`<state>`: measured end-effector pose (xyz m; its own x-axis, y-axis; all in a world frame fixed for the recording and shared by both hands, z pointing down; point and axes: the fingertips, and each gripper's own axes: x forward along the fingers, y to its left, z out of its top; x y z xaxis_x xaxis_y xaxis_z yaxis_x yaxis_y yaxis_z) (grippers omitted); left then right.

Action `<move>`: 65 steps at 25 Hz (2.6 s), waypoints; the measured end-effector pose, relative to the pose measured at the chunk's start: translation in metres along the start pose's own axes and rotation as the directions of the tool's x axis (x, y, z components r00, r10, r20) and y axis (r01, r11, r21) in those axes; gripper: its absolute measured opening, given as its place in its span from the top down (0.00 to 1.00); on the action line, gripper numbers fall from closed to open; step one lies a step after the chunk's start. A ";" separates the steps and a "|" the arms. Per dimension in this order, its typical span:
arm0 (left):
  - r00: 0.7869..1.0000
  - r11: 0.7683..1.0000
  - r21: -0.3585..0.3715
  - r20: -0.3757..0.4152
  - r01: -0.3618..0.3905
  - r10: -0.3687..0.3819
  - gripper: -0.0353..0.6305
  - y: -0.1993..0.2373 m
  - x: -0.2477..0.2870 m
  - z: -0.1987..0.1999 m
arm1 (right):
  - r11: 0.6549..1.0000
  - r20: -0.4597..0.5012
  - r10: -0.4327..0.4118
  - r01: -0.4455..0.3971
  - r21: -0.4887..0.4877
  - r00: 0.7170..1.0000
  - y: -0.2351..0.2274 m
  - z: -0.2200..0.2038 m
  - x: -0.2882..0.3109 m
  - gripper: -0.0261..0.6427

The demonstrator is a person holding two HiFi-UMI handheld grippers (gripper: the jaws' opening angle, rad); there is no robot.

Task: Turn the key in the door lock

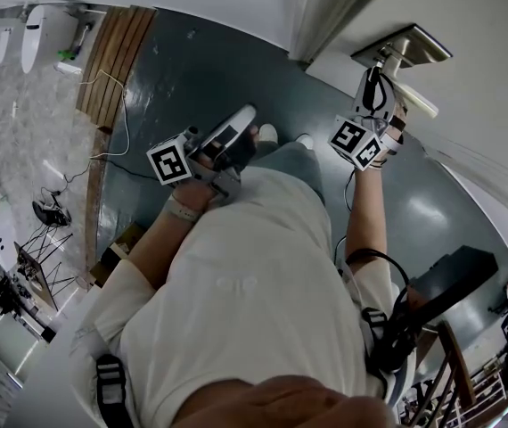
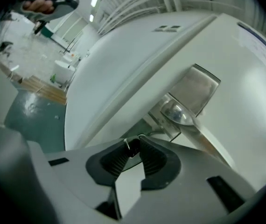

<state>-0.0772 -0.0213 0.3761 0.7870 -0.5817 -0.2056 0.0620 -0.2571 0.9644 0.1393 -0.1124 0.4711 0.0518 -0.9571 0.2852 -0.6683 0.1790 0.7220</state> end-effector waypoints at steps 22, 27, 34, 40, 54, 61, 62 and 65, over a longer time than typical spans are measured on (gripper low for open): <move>1.000 1.000 -0.006 0.022 -0.012 0.012 0.93 -0.004 -0.002 0.005 | -0.078 0.280 -0.072 -0.285 0.955 0.957 -0.018 -0.009 -0.002 0.88; 1.000 1.000 -0.013 0.027 -0.013 0.013 0.93 -0.002 -0.003 0.007 | -0.693 0.308 -0.251 -0.393 0.604 0.918 -0.012 -0.022 0.001 0.89; 1.000 1.000 -0.024 0.026 -0.009 0.009 0.93 -0.001 -0.008 0.003 | -0.836 0.331 -0.430 -0.509 0.205 0.840 -0.009 -0.028 0.001 0.90; 1.000 1.000 -0.031 0.020 -0.004 0.005 0.93 0.001 -0.003 0.001 | -0.827 0.381 -0.351 -0.475 0.302 0.855 -0.004 -0.024 0.003 0.88; 0.999 0.998 -0.059 0.032 0.013 -0.011 0.93 0.006 -0.003 0.003 | 0.999 -0.012 0.013 -0.013 0.032 1.000 -0.005 -0.015 -0.031 0.78; 0.999 0.999 -0.053 0.038 0.012 -0.010 0.93 0.005 -0.002 0.006 | 0.984 -0.058 -0.035 0.024 -0.177 0.998 0.002 -0.012 0.001 0.78; 0.999 0.999 -0.053 0.041 0.011 -0.009 0.93 0.005 -0.003 0.007 | 0.984 -0.054 -0.048 0.038 -0.173 0.997 0.001 -0.010 0.003 0.78; 0.999 0.999 -0.053 0.047 0.011 -0.008 0.93 0.005 -0.005 0.010 | 0.983 -0.046 -0.092 0.083 -0.163 0.995 -0.004 -0.007 0.004 0.85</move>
<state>-0.0864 -0.0271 0.3799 0.7565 -0.6155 -0.2212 0.1027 -0.2222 0.9696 0.1475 -0.1157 0.4733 0.1470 -0.9579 0.2466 -0.5319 0.1336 0.8362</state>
